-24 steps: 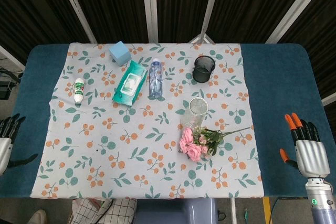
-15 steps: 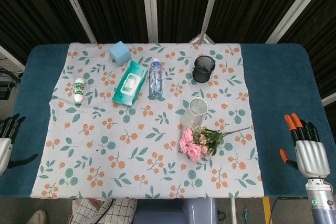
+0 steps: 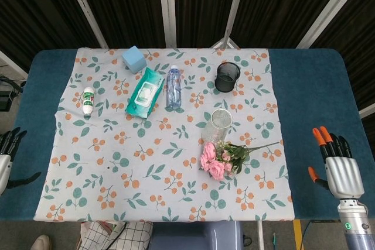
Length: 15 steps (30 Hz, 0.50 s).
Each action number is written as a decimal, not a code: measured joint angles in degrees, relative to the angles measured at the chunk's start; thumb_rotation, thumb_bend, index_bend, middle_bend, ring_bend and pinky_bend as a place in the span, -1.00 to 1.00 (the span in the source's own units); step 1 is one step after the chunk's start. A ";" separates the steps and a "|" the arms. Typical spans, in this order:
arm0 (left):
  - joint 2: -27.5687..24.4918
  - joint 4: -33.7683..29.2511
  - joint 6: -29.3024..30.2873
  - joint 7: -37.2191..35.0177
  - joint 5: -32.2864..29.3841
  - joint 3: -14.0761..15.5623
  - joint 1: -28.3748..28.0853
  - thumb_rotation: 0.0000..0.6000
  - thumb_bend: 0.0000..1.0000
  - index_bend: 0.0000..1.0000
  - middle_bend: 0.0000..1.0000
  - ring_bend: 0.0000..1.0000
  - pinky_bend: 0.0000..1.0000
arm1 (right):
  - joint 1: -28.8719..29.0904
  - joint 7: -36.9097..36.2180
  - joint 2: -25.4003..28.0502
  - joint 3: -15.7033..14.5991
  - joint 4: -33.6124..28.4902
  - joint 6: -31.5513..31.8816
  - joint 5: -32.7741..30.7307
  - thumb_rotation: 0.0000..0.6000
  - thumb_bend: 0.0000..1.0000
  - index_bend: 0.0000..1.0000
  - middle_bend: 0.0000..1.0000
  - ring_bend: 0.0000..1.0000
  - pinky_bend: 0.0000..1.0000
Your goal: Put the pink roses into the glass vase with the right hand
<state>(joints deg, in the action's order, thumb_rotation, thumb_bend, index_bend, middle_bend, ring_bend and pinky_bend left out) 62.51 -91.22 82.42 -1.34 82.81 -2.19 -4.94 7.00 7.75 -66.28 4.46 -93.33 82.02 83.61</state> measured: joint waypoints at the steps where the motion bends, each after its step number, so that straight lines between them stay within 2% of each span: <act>1: -0.02 -0.03 0.02 -0.07 -0.02 -0.01 0.02 1.00 -1.00 -1.00 -1.00 -1.00 -1.00 | 0.06 0.05 -0.01 -0.01 -0.03 -0.11 0.02 1.00 -0.26 -1.00 -1.00 -1.00 -1.00; 10: -0.15 -0.27 0.41 0.07 0.31 0.12 0.25 1.00 -1.00 -1.00 -1.00 -1.00 -1.00 | 0.50 -1.39 0.57 -0.71 -2.11 -0.86 1.60 1.00 -0.26 -1.00 -1.00 -1.00 -1.00; 15: -0.09 -0.48 0.11 0.20 0.50 0.15 0.03 1.00 -1.00 -1.00 -1.00 -1.00 -1.00 | 1.96 -3.43 1.50 -1.60 -5.27 -3.92 3.19 1.00 -0.27 -1.00 -1.00 -1.00 -0.96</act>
<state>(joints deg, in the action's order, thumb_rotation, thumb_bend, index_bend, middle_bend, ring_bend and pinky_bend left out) 62.42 -91.71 82.53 -1.13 83.32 -2.04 -4.91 8.96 4.32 -64.78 2.86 -98.60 78.10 86.80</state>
